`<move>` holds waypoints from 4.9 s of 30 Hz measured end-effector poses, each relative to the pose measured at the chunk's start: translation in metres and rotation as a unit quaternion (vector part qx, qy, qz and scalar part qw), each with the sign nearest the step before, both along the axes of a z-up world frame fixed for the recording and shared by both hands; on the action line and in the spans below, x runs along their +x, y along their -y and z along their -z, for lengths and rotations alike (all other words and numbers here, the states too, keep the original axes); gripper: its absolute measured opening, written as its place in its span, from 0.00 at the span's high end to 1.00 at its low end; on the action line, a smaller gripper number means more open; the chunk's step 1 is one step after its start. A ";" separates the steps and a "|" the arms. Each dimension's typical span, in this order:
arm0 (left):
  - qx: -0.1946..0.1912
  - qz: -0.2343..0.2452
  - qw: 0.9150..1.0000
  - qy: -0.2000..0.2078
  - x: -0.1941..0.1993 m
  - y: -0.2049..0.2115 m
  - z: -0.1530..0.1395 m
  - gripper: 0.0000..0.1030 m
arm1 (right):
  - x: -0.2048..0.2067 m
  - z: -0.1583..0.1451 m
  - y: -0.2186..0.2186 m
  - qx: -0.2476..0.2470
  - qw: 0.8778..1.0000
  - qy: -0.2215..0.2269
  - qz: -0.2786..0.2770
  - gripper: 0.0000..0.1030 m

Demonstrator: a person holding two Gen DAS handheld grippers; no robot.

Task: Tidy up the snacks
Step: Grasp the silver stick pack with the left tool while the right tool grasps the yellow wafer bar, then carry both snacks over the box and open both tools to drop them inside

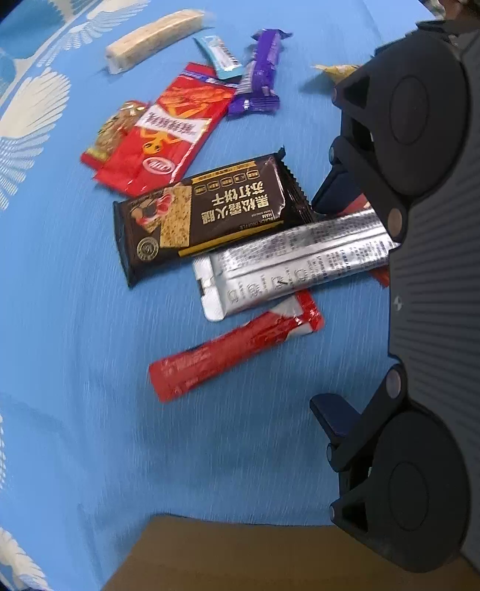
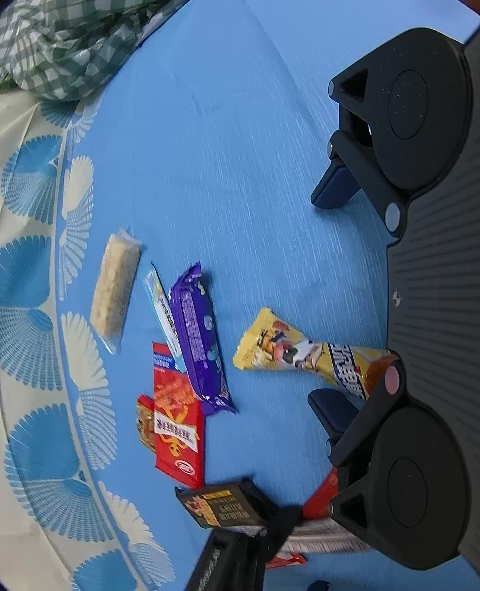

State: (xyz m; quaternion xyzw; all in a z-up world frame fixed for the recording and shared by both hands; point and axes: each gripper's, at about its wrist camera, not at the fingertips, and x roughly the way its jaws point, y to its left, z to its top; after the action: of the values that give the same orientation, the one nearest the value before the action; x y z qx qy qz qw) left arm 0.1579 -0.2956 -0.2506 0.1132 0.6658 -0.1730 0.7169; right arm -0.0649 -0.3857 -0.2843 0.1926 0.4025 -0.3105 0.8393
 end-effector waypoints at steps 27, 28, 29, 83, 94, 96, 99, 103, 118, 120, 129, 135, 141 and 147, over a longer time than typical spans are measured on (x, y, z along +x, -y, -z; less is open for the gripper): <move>-0.115 0.063 0.988 0.081 -0.111 -0.125 -0.143 0.93 | -0.087 -0.116 -0.079 -0.005 0.992 0.128 -0.021 0.81; -0.119 0.065 0.987 0.087 -0.116 -0.134 -0.153 0.93 | -0.091 -0.127 -0.091 -0.005 0.990 0.138 -0.032 0.81; -0.124 0.067 0.986 0.094 -0.124 -0.145 -0.164 0.93 | -0.094 -0.135 -0.101 -0.006 0.989 0.144 -0.041 0.81; -0.183 -0.057 0.954 0.229 -0.175 -0.453 -0.264 0.93 | -0.103 -0.250 -0.384 -0.032 0.947 0.142 -0.286 0.81; -0.175 -0.055 0.955 0.232 -0.107 -0.433 -0.261 0.93 | -0.027 -0.240 -0.378 -0.024 0.944 0.137 -0.298 0.81; -0.169 -0.055 0.956 0.232 -0.094 -0.428 -0.256 0.93 | -0.013 -0.236 -0.376 -0.021 0.944 0.137 -0.300 0.81; -0.161 -0.057 0.959 0.227 -0.076 -0.422 -0.246 0.93 | 0.008 -0.228 -0.374 -0.014 0.944 0.135 -0.302 0.81; -0.148 -0.057 0.962 0.220 -0.055 -0.416 -0.231 0.93 | 0.034 -0.214 -0.371 0.002 0.944 0.129 -0.302 0.81; -0.091 -0.057 0.979 0.175 -0.013 -0.402 -0.165 0.93 | 0.086 -0.162 -0.371 0.041 0.949 0.071 -0.303 0.81; -0.086 -0.057 0.980 0.172 -0.010 -0.401 -0.160 0.93 | 0.089 -0.159 -0.372 0.043 0.950 0.067 -0.303 0.81; -0.085 -0.082 0.966 0.228 -0.013 -0.412 -0.179 0.00 | 0.093 -0.176 -0.365 0.044 0.958 0.079 -0.271 0.23; -0.043 -0.070 0.966 0.244 -0.055 -0.436 -0.189 0.00 | 0.058 -0.201 -0.376 0.029 0.951 0.092 -0.293 0.11; -0.023 -0.089 0.966 0.242 -0.124 -0.461 -0.194 0.00 | -0.006 -0.217 -0.400 0.019 0.950 0.093 -0.296 0.05; -0.029 -0.076 0.963 0.257 -0.169 -0.470 -0.211 0.00 | -0.052 -0.238 -0.414 -0.009 0.946 0.110 -0.306 0.02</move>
State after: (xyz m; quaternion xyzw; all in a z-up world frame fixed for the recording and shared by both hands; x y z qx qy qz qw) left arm -0.0113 0.1742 -0.0396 0.0820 0.4608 -0.1025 0.8777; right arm -0.1167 0.0287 -0.0466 0.0851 0.3446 -0.0192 0.9347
